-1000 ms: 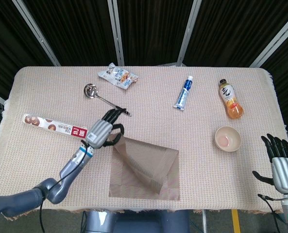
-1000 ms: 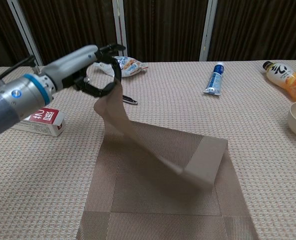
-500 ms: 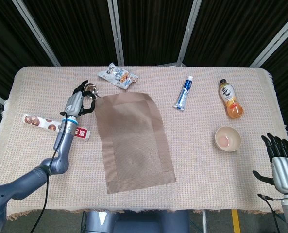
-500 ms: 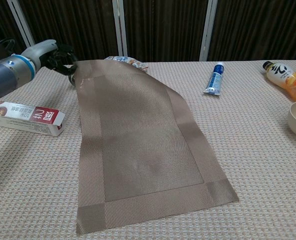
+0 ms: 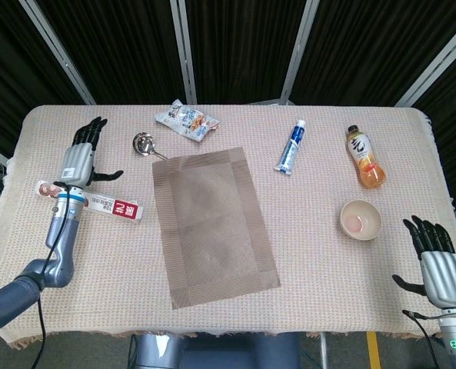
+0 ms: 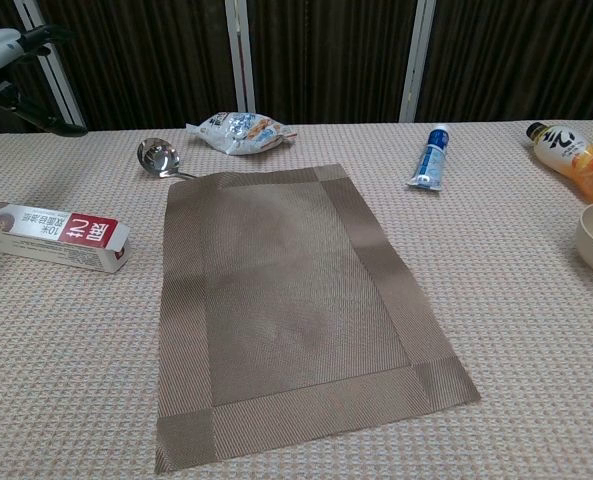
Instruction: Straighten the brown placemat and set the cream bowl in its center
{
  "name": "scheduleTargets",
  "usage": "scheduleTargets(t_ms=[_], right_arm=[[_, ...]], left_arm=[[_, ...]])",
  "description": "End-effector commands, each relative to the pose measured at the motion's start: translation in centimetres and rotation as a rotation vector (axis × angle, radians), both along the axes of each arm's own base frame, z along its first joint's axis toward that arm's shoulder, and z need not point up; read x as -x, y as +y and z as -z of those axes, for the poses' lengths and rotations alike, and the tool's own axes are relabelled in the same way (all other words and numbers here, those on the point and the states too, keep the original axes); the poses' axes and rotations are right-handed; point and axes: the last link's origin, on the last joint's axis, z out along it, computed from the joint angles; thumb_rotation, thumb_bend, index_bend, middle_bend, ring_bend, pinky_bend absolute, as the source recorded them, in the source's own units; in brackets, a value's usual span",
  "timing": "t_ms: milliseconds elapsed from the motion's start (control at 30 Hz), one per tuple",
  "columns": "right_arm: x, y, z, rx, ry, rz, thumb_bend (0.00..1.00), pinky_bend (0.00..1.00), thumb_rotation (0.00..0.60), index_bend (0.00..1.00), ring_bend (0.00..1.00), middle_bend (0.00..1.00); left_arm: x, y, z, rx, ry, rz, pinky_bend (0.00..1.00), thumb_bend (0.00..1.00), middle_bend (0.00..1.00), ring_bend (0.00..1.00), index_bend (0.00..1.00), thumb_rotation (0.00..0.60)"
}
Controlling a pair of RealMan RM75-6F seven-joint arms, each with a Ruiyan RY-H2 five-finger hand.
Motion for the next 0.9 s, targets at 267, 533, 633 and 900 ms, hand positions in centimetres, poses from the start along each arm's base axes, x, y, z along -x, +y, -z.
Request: scheduleTargets(t_ms=[267,533,633,900], right_arm=[[-3.6,-2.0,3.1,-0.267,-0.082,-0.237,0.00,0.00,0.600,0.00,0.00,0.00],[-6.2,-3.5,6.4,-0.384,-0.020,-0.445,0.04,0.00,0.600,0.00,0.00,0.00],[-7.1,-3.8,8.0,-0.428,0.024,-0.497,0.06,0.00,0.600,0.00,0.00,0.00],[-9.7,-4.9,12.8,-0.518,0.091,-0.582,0.06,0.00,0.600,0.00,0.00,0.00]], left_arm=[[4.1,-10.6,-7.4,-0.068,0.412,-0.127,0.00,0.00,0.00,0.00,0.00,0.600],[3.1,-17.7,-8.8,0.005,0.517,-0.219,0.00,0.00,0.00,0.00,0.00,0.600],[2.7,-19.3,-8.9,0.019,0.515,-0.217,0.00,0.00,0.00,0.00,0.00,0.600],[1.8,-20.9,-8.8,0.026,0.501,-0.191,0.00,0.00,0.00,0.00,0.00,0.600]])
